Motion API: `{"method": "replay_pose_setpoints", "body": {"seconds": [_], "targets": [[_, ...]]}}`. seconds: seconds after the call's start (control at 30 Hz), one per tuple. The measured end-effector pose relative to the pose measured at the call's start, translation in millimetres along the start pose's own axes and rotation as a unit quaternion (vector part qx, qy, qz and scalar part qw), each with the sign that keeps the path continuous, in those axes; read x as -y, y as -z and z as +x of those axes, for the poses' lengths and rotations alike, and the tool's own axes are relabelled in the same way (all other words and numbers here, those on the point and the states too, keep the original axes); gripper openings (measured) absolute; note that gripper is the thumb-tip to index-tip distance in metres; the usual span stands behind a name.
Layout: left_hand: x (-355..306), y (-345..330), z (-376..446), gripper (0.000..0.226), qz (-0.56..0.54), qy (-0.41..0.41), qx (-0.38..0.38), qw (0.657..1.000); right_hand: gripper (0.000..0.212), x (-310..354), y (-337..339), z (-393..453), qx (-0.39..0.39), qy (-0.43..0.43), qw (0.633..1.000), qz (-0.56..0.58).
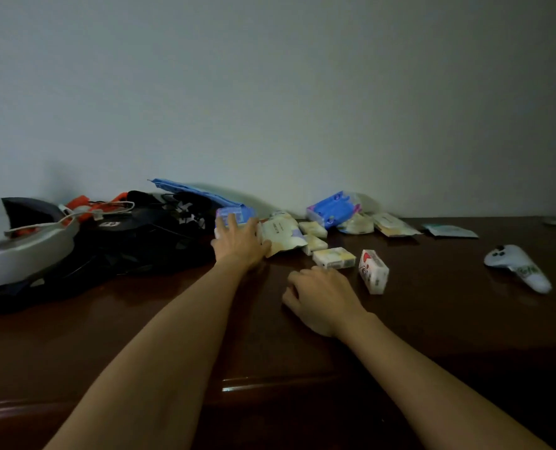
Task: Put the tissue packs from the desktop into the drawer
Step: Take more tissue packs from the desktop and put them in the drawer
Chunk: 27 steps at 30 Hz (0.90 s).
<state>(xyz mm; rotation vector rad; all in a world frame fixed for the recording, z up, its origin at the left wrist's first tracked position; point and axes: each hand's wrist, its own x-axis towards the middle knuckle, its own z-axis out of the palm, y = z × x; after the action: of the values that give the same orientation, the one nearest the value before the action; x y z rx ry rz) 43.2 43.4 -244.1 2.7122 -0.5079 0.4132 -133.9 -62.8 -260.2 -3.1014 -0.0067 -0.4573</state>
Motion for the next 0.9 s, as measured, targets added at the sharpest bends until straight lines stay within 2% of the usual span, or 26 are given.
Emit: {"method": "replay_pose_setpoints", "body": {"seconds": [0.13, 0.27, 0.37, 0.43, 0.5, 0.57, 0.63, 0.7, 0.77, 0.83, 0.9], "targets": [[-2, -8, 4, 0.039, -0.024, 0.028, -0.075, 0.997, 0.021, 2, 0, -2, -0.006, -0.001, 1.000, 0.012], [4, 9, -13, 0.041, -0.048, 0.027, -0.076, 0.996, 0.022, 5, 3, -4, -0.017, -0.015, 1.000, 0.010], [12, 20, -55, 0.038, -0.073, -0.015, -0.094, 0.993, 0.020, 8, 2, -4, -0.034, -0.055, 0.998, 0.020], [19, 31, -93, 0.038, -0.089, -0.051, -0.105, 0.989, 0.036, 9, 1, -6, -0.051, -0.081, 0.995, 0.022], [25, 46, -136, 0.040, -0.120, -0.072, -0.106, 0.984, 0.070, 10, 4, -13, -0.071, -0.092, 0.992, 0.050], [30, 65, -184, 0.041, -0.167, -0.083, -0.104, 0.977, 0.096, 15, 10, -28, -0.090, -0.052, 0.987, 0.125], [35, 86, -233, 0.038, -0.248, -0.063, -0.114, 0.960, 0.103, 26, 20, -49, -0.102, 0.003, 0.967, 0.234], [44, 103, -279, 0.038, -0.350, -0.033, -0.111, 0.930, 0.098, 42, 27, -81, -0.098, 0.025, 0.926, 0.364], [53, 109, -318, 0.038, -0.457, -0.019, -0.104, 0.883, 0.086, 61, 24, -120, -0.103, 0.044, 0.877, 0.468], [58, 102, -353, 0.038, -0.583, 0.027, -0.094, 0.807, 0.070, 81, 13, -163, -0.120, 0.032, 0.798, 0.589], [62, 85, -387, 0.049, -0.695, 0.124, -0.028, 0.708, 0.054, 100, -1, -204, -0.140, 0.005, 0.734, 0.665]]}}
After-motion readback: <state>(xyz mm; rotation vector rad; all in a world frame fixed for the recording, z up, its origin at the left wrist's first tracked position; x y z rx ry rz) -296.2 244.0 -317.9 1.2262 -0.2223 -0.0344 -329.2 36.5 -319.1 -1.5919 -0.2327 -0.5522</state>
